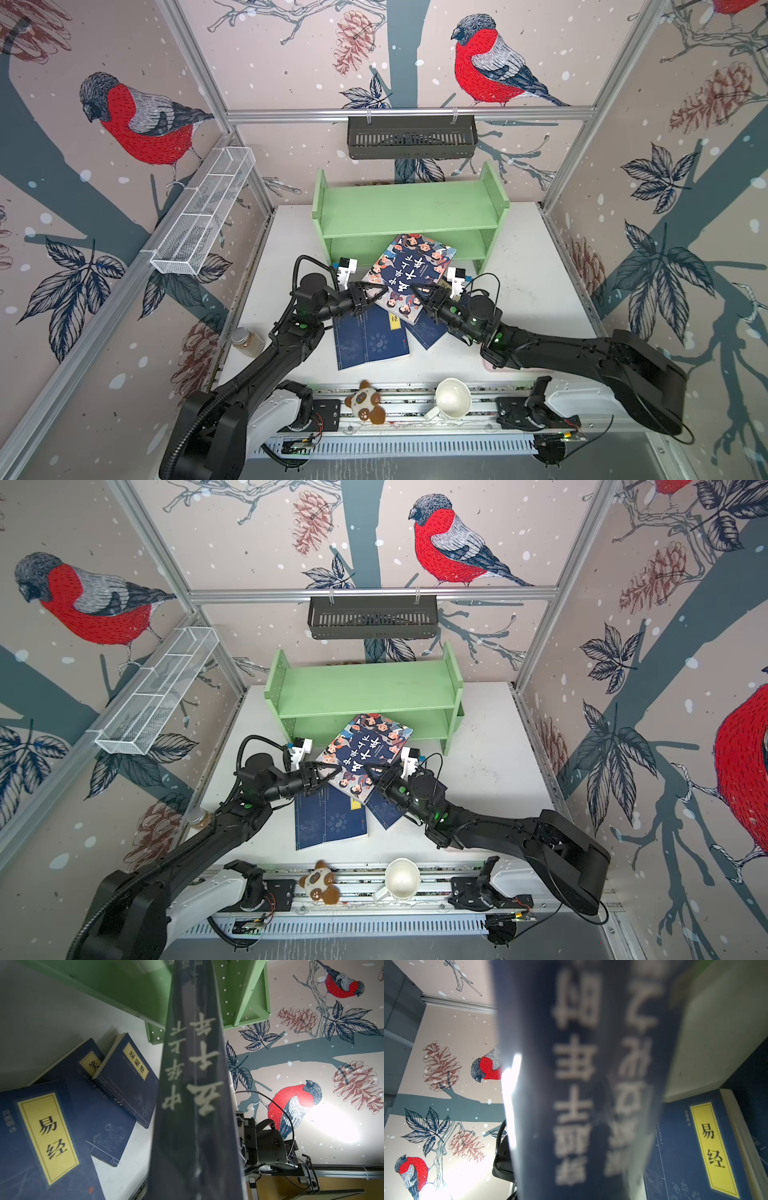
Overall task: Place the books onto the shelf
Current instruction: 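Clamp the illustrated book upright between both grippers and lift it off the blue books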
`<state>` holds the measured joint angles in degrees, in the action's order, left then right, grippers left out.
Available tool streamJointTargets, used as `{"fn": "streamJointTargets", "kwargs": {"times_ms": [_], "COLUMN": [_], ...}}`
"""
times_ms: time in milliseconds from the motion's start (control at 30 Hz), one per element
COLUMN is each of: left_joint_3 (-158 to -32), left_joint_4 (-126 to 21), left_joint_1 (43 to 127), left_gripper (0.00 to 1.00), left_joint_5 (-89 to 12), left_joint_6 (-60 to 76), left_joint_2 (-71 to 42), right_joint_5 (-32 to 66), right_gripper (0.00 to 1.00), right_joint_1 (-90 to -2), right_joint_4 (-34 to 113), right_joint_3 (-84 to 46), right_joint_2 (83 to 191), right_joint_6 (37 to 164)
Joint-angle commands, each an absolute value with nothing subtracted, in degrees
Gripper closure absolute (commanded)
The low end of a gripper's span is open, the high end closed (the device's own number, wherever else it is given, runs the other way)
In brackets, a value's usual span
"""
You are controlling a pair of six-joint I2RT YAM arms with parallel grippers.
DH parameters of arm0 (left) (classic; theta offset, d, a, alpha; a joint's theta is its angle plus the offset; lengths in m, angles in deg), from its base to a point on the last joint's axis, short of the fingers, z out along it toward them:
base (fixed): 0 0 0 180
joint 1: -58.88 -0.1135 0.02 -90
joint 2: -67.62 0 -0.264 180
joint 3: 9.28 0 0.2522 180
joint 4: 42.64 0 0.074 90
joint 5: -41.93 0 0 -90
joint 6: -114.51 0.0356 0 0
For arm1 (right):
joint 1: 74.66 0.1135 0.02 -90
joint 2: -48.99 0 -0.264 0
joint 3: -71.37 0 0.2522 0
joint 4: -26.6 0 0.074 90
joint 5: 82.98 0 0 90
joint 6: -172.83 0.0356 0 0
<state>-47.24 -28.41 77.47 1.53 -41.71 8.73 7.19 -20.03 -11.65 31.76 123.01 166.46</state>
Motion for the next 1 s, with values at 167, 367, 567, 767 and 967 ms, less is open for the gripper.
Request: {"fn": "streamJointTargets", "kwargs": {"times_ms": [167,367,567,767,967], "left_joint_3": [-47.86,-48.22,-48.33,-49.03,-49.14], "left_joint_4": [-28.67,-31.86,-35.15,-37.04,-37.44], "left_joint_1": [75.86,75.49,75.38,75.37,75.26], "left_gripper": [1.0,1.0,1.0,1.0,1.0], "left_joint_5": [3.56,6.34,8.92,11.56,13.83], "left_joint_6": [-41.1,-38.01,-34.68,-32.46,-31.35], "left_joint_2": [9.35,10.45,11.8,12.23,13.2], "right_joint_5": [9.44,8.93,10.04,11.92,13.19], "right_gripper": [0.85,0.71,0.7,0.64,0.64], "right_joint_1": [-19.51,-20.79,-23.74,-25.95,-27.09], "right_joint_4": [-19.79,-17.87,-17.39,-18.63,-20.55], "right_joint_3": [30.88,32.33,33.98,34.16,34.05], "right_joint_2": [122.65,121.06,118.52,119.13,120.53], "right_joint_6": [163.61,162.88,162.63,162.65,162.94]}}
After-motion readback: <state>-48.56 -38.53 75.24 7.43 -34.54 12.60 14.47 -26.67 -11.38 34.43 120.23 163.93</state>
